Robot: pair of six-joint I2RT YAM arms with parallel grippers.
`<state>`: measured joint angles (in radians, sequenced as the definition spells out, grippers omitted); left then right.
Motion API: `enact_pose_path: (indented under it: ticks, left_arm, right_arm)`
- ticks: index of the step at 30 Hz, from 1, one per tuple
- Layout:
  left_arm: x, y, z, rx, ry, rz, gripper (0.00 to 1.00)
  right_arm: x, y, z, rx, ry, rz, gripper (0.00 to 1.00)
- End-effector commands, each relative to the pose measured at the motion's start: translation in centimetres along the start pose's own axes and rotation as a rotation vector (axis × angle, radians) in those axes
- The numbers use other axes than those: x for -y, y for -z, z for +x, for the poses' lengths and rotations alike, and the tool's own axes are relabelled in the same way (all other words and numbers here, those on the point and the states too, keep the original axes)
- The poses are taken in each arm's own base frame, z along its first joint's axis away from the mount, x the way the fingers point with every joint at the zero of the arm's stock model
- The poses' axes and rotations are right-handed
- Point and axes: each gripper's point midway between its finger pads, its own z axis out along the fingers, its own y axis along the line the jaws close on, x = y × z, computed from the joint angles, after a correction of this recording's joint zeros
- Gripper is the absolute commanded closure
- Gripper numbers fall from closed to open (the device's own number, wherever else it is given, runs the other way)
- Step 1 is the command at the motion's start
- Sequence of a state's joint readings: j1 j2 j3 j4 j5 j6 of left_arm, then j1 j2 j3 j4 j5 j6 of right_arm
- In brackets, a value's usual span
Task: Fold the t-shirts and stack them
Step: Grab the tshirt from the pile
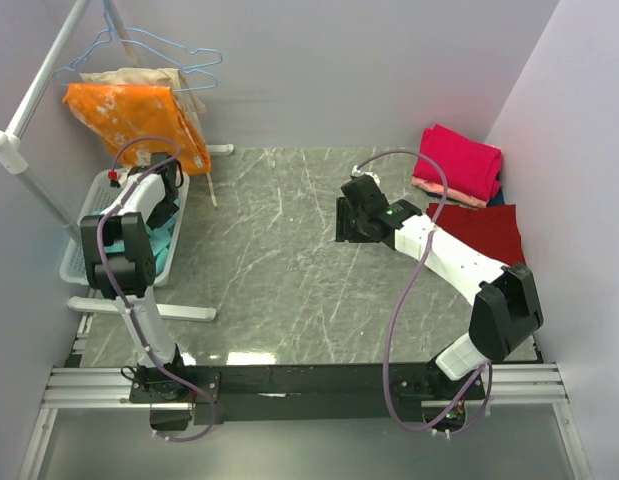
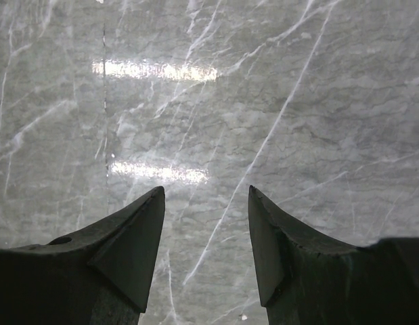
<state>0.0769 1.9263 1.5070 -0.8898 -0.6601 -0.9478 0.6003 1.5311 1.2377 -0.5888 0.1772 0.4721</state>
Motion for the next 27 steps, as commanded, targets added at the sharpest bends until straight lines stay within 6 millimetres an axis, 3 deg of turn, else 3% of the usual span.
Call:
enact_pose_path:
  ticks: [1, 6, 8, 9, 12, 13, 17, 20, 24, 26, 27]
  left_arm:
    - [0.0, -0.3, -0.8, 0.028, 0.000, -0.050, 0.10]
    - [0.2, -1.3, -0.2, 0.020, -0.044, -0.066, 0.16]
    - [0.4, -1.2, -0.2, 0.021, -0.053, -0.053, 0.37]
    - [0.5, -1.3, -0.2, 0.022, -0.061, -0.049, 0.57]
    - [0.6, -1.1, -0.4, 0.023, -0.066, -0.040, 0.94]
    - [0.5, -1.0, -0.6, 0.027, -0.060, -0.041, 0.99]
    - [0.8, 1.2, -2.3, 0.091, -0.036, 0.011, 0.99]
    - [1.1, 4.2, -3.9, 0.168, -0.021, 0.055, 0.99]
    - [1.8, 9.7, -5.9, 0.278, -0.006, 0.116, 0.99]
    - [1.3, 12.4, -7.3, 0.336, 0.013, 0.127, 0.99]
    - [1.5, 13.8, -7.1, 0.354, 0.003, 0.146, 0.99]
  right_arm:
    - [0.3, 1.6, -1.2, 0.056, 0.020, 0.009, 0.40]
    - [0.3, 1.6, -1.4, 0.057, 0.017, 0.013, 0.40]
    - [0.4, 1.6, -1.5, 0.059, 0.016, 0.016, 0.40]
    - [0.5, 1.6, -1.5, 0.060, 0.016, 0.019, 0.41]
    - [0.5, 1.7, -1.5, 0.060, 0.014, 0.021, 0.41]
    - [0.5, 1.6, -1.5, 0.059, 0.012, 0.023, 0.41]
    - [0.4, 1.5, -1.2, 0.051, -0.001, 0.014, 0.41]
    - [0.2, 1.5, -0.9, 0.048, -0.014, -0.001, 0.42]
    - [-0.1, 1.3, -0.5, 0.041, -0.034, -0.021, 0.43]
    - [-0.2, 1.3, -0.4, 0.041, -0.041, -0.024, 0.44]
    - [-0.2, 1.4, -0.5, 0.043, -0.045, -0.026, 0.44]
